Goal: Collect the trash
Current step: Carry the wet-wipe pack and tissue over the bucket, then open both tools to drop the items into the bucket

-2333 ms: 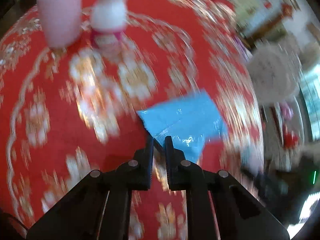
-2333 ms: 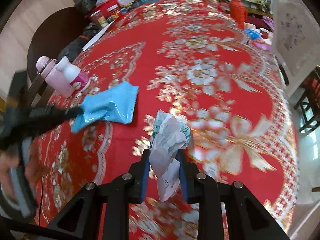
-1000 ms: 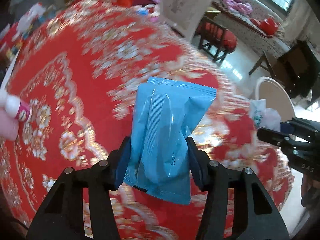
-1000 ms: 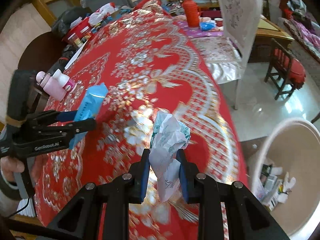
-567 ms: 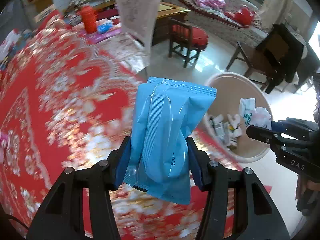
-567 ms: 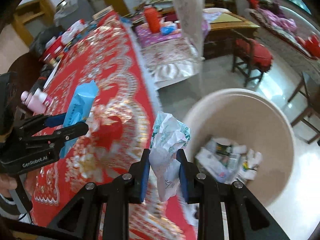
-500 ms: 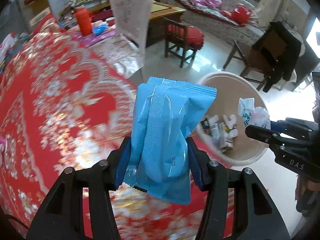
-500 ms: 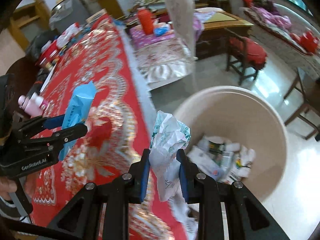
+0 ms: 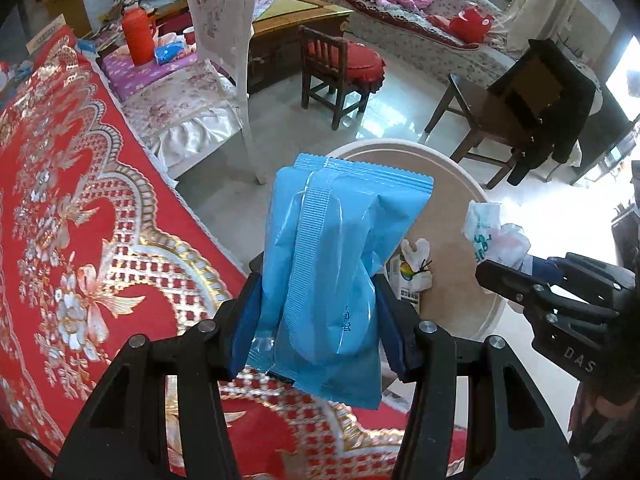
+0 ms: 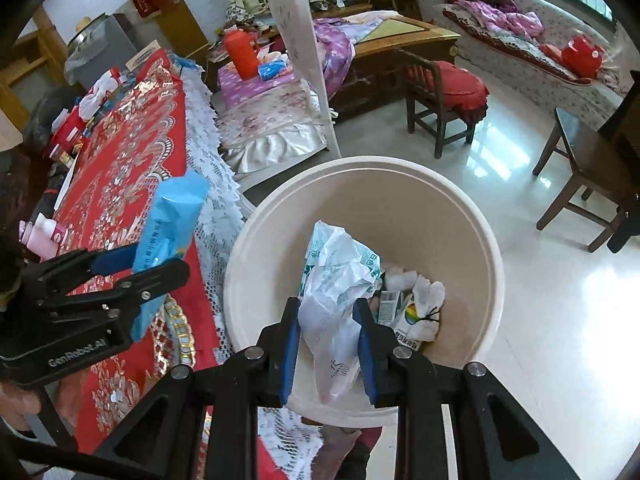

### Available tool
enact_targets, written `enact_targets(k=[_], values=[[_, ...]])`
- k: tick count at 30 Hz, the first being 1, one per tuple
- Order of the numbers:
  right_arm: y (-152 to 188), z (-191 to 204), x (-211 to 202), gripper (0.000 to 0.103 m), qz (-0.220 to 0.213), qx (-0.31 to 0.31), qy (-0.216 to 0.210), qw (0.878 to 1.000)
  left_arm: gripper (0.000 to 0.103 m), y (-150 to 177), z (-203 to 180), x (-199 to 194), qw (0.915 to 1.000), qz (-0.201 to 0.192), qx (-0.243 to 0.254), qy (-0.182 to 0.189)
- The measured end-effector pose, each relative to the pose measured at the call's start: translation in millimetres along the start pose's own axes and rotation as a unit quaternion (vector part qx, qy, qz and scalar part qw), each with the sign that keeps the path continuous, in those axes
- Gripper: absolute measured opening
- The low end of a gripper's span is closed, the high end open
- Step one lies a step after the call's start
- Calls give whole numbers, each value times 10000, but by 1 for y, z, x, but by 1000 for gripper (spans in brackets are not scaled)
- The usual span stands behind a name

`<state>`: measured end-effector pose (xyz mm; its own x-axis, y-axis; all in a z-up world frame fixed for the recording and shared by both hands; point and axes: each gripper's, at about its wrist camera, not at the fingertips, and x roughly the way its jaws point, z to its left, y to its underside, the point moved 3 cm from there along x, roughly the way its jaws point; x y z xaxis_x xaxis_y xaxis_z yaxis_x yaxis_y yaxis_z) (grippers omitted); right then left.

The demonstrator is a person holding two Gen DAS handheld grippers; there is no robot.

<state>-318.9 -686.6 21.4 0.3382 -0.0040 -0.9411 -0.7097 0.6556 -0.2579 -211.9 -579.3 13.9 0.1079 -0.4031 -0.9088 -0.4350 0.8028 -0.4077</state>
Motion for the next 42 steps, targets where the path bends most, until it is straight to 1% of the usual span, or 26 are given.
enact_targets(k=[7, 23, 33, 35, 38, 40, 41, 42], values=[[1, -13, -2, 25, 0, 76, 13, 10000, 52, -3, -10, 1, 10000, -38, -35, -62], [-1, -9, -6, 25, -171, 247, 60, 9995, 52, 1, -11, -5, 9996, -179, 44, -220], [-3, -16, -6, 25, -194, 327, 152, 9992, 53, 0, -14, 0, 9998, -168, -26, -125], [-3, -18, -6, 25, -199, 333, 157, 9991, 57, 0, -13, 1, 9998, -149, -87, -71], [-3, -19, -6, 25, -210, 369, 162, 9990, 58, -1, -11, 0, 9994, -215, -238, 116], [-3, -21, -6, 25, -211, 401, 224, 9987, 61, -1, -8, -1, 9992, -249, -282, 100], [-2, -22, -5, 30, -199, 416, 293, 9985, 63, -1, -7, 0, 9992, -256, -289, 79], [-2, -24, -5, 44, -191, 430, 324, 9984, 63, -1, -5, 0, 9992, -256, -295, 46]])
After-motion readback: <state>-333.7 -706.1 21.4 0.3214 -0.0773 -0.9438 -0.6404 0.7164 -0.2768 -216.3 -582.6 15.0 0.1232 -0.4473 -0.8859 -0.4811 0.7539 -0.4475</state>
